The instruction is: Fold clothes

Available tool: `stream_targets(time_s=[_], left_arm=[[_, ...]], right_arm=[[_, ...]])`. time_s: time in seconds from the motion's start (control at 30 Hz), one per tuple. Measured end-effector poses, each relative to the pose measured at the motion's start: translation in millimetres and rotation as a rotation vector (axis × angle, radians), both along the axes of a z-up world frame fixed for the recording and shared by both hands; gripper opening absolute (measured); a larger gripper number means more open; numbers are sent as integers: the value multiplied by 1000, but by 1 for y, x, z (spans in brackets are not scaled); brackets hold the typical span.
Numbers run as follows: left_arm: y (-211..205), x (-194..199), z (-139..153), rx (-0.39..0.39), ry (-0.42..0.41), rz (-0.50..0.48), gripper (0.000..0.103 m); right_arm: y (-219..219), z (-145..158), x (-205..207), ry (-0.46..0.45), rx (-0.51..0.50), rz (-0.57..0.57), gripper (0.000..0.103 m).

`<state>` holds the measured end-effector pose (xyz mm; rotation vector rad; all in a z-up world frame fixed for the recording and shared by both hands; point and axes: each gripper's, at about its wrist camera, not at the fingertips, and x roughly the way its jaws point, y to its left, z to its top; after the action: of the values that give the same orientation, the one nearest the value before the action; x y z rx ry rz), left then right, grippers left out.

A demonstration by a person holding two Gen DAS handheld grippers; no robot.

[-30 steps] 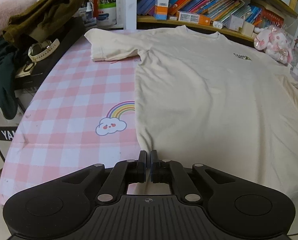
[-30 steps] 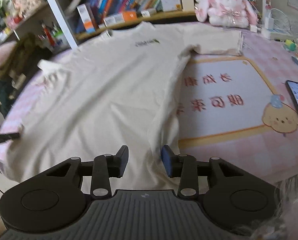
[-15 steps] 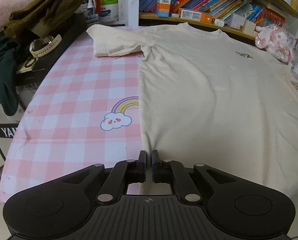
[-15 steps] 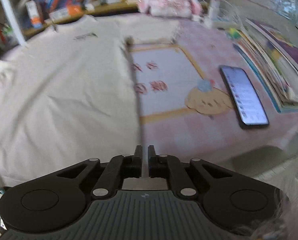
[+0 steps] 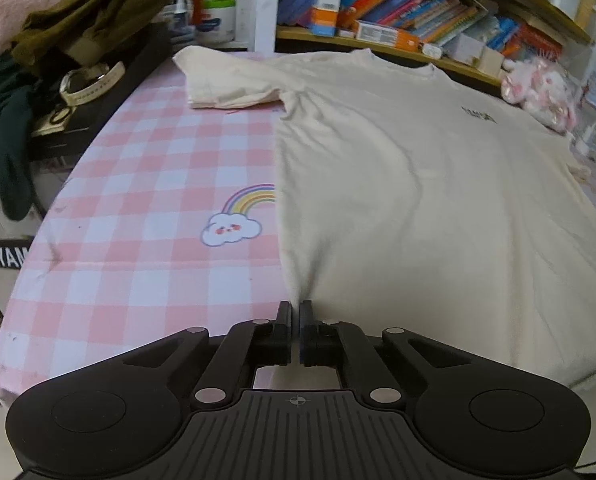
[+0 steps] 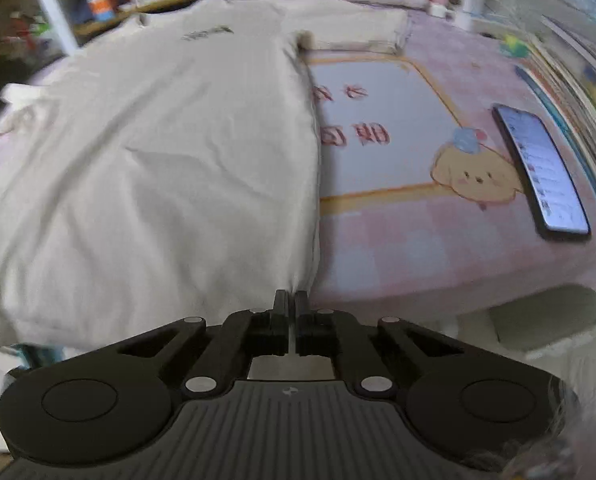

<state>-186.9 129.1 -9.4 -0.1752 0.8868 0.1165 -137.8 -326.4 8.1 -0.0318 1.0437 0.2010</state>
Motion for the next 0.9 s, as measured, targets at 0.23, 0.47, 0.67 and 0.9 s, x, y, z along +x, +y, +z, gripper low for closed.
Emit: stream_targets(time_s=[0.23,0.47,0.67,0.9], left_arm=[[-3,2,-2,4,3,-20,2],[-2,1,-1,8,3,-1,2],[-5,2,-2,12,5,-14,2],[-5,3,-1,6,7,-30,2]], right_arm=[[-12,10,6,-31,-63,0,3],[-9,-12,7,27,-69,-29,3],[-10,-10,7,6,-83,-59,3],[-10,-10,8,0,-87,-72,4]])
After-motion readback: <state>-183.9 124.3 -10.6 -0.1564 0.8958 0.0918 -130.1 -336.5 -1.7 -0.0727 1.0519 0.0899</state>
